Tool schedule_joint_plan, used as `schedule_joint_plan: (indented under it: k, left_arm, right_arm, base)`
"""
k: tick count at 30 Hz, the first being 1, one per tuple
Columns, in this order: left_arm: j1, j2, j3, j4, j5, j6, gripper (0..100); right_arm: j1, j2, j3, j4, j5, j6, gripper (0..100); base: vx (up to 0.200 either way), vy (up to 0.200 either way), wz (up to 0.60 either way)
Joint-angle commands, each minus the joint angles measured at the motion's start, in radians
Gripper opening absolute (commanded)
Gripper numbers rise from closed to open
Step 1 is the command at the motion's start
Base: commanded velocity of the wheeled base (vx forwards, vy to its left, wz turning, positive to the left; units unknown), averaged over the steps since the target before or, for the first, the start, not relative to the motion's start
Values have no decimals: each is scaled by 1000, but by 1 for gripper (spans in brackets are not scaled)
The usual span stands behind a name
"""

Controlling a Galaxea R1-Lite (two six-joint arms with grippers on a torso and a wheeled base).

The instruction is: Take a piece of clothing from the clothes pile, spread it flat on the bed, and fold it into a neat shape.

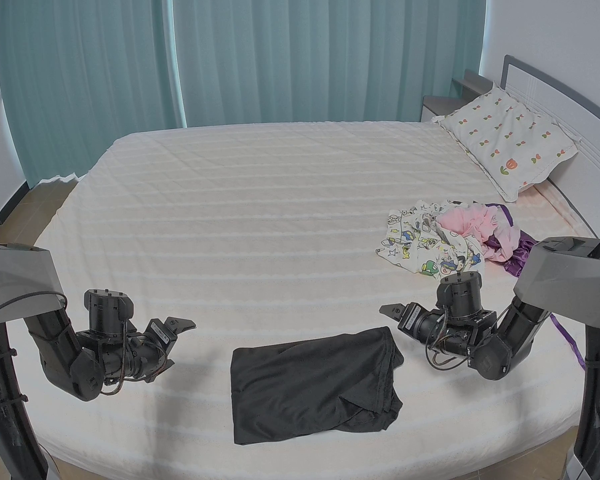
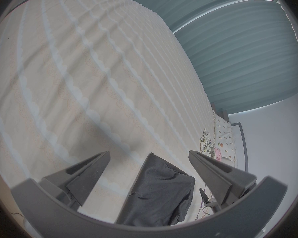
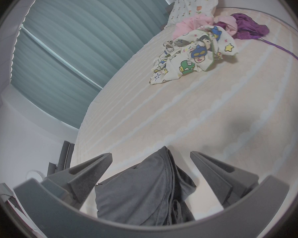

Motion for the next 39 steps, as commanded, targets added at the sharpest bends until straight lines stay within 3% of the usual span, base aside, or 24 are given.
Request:
schedule_joint_plan:
  k: [1, 4, 13, 26, 34, 35, 38, 39]
  left_arm:
    - [0, 6, -2, 0, -1, 2, 100]
    - [-6, 6, -2, 0, 1, 2, 100]
    - [-12, 21, 4, -37, 5, 3, 100]
    - [-14, 26, 7, -51, 5, 3, 100]
    - [-14, 27, 4, -51, 5, 3, 100]
    - [-14, 27, 3, -51, 5, 3, 100]
    - [-14, 27, 4, -51, 5, 3, 100]
    - [-14, 27, 6, -51, 5, 3, 100]
  right_arm:
    - [-19, -78, 76, -10, 1, 43, 100]
    - [-7, -92, 117, -10, 5, 92, 100]
    - [110, -72, 212, -8, 39, 97, 100]
    - [162, -37, 295, -29, 42, 18, 100]
    - [203, 27, 318, -178, 41, -5, 100]
    - [212, 35, 317, -198, 44, -3, 0]
    - [280, 58, 320, -178, 56, 0, 0]
    - [300, 87, 318, -189, 33, -6, 0]
  base:
    - [0, 0, 0]
    - [0, 0, 0]
    - [0, 0, 0]
    - [0, 0, 0]
    - [0, 0, 0]
    - [0, 0, 0]
    - [0, 0, 0]
    - [0, 0, 0]
